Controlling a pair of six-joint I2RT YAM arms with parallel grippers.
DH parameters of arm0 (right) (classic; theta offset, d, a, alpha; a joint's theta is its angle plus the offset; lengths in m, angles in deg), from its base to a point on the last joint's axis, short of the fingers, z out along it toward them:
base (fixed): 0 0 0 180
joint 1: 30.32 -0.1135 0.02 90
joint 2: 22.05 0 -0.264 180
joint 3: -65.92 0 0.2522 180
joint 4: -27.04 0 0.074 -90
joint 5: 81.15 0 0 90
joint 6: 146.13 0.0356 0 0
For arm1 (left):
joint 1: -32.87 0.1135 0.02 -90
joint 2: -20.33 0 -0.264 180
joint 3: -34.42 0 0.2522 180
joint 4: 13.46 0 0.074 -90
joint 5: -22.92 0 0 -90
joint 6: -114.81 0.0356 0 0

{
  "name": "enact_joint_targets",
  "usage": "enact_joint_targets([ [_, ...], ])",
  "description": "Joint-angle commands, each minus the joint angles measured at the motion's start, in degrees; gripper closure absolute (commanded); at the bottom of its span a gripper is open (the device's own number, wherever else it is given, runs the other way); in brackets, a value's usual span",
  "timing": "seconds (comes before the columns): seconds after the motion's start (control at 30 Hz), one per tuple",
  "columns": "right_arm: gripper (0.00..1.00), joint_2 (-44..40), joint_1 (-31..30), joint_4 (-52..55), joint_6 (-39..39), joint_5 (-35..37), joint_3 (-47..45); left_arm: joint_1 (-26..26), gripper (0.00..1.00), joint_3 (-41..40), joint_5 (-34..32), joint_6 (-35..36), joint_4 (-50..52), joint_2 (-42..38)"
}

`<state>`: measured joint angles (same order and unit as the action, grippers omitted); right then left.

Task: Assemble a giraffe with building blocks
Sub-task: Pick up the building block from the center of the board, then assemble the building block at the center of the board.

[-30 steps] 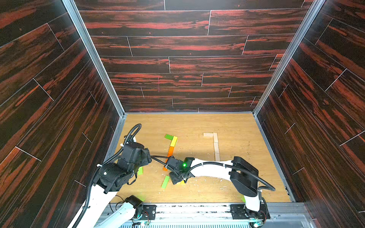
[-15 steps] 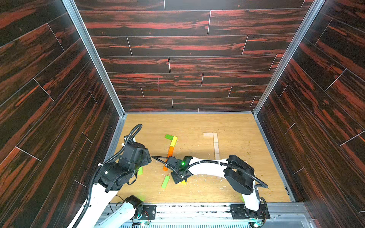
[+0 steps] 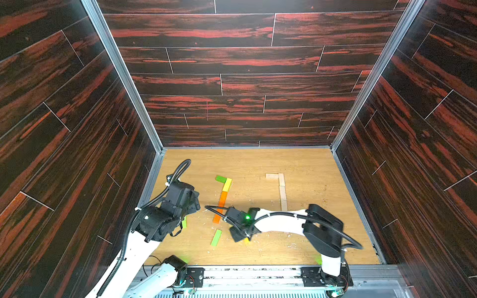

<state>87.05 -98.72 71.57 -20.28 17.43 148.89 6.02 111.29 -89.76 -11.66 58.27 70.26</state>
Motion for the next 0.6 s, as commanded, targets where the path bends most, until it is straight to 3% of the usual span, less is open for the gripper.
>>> enact_joint_targets([
  [0.0, 0.76, -1.68, -0.79, 4.77, -2.62, -0.42, -4.15, 0.56, 0.23, 0.19, -0.69, 0.3, -1.51, 0.49],
  [0.27, 0.8, -0.36, -2.81, 2.0, -20.74, -1.59, 0.51, 1.89, 0.23, -1.19, 0.45, -0.45, -3.42, -0.19],
  [0.57, 0.8, 5.16, -1.05, 2.63, -27.89, -0.82, 6.9, 2.92, 0.22, -1.48, -0.35, 0.34, -1.47, -2.46],
])
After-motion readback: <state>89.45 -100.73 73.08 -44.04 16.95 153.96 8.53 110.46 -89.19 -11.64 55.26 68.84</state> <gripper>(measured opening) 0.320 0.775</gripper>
